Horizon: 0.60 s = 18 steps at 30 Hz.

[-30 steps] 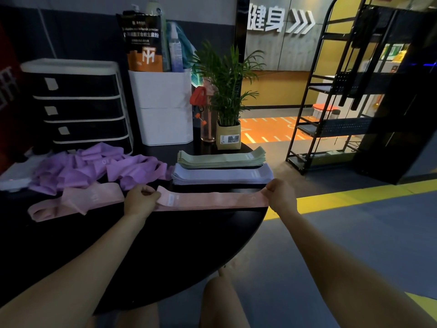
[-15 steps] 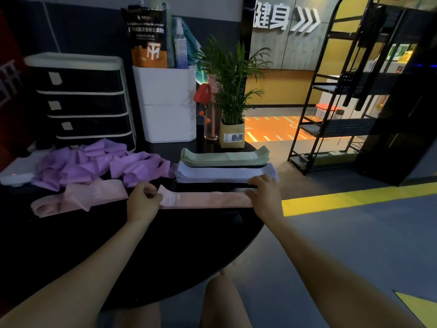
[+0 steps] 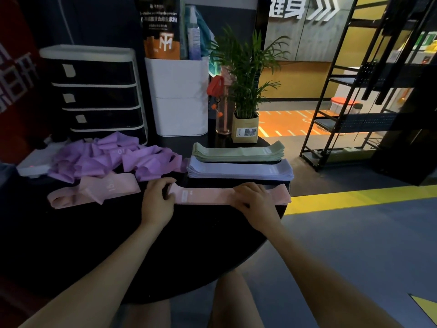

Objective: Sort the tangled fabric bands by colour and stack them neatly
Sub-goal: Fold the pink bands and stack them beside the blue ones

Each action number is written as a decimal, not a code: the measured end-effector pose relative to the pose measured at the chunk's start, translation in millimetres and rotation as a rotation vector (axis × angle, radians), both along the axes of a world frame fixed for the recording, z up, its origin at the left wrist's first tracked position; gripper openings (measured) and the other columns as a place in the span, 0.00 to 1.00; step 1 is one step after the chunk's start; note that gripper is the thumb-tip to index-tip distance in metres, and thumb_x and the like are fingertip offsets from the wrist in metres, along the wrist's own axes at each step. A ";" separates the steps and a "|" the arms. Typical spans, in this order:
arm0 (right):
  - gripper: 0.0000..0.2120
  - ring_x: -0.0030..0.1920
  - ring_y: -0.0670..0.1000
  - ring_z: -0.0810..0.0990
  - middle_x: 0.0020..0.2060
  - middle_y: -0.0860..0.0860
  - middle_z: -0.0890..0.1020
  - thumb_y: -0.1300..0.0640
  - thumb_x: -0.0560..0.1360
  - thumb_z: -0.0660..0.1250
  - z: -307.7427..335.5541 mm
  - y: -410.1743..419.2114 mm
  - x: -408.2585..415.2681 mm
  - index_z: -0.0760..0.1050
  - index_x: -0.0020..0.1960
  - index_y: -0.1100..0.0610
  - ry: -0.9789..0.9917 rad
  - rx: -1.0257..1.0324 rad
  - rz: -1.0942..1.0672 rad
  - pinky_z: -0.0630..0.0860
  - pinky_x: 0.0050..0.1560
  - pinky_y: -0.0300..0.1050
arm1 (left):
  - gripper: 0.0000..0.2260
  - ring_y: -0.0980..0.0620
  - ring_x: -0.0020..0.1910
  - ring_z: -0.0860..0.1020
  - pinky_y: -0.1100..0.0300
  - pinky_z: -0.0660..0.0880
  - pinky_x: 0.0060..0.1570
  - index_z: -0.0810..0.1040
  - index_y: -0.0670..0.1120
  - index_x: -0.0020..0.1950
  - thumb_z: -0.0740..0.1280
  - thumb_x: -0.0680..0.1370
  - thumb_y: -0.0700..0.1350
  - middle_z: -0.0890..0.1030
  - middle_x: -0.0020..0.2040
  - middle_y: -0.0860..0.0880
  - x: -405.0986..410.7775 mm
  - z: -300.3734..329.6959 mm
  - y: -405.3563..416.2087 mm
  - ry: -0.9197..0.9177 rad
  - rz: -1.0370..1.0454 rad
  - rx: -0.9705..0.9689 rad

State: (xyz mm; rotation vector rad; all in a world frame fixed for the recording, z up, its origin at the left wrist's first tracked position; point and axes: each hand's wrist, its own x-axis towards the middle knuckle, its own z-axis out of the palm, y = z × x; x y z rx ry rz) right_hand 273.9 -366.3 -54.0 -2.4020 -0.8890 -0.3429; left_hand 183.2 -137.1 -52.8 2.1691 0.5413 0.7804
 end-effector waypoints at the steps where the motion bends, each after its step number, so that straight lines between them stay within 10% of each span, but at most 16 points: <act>1: 0.16 0.57 0.56 0.74 0.56 0.51 0.78 0.54 0.73 0.69 -0.1 0.0 -0.6 0.77 0.60 0.54 -0.004 0.001 -0.001 0.73 0.55 0.52 | 0.16 0.47 0.58 0.74 0.61 0.66 0.62 0.78 0.42 0.57 0.65 0.72 0.30 0.74 0.58 0.44 -0.5 -0.1 -0.6 0.012 -0.003 0.003; 18: 0.14 0.60 0.54 0.71 0.59 0.49 0.75 0.50 0.74 0.67 6.5 1.9 -4.2 0.78 0.59 0.51 0.061 -0.044 0.000 0.69 0.60 0.53 | 0.14 0.49 0.59 0.75 0.60 0.69 0.59 0.77 0.44 0.60 0.66 0.75 0.35 0.76 0.61 0.45 1.0 -0.8 6.7 -0.001 -0.036 -0.178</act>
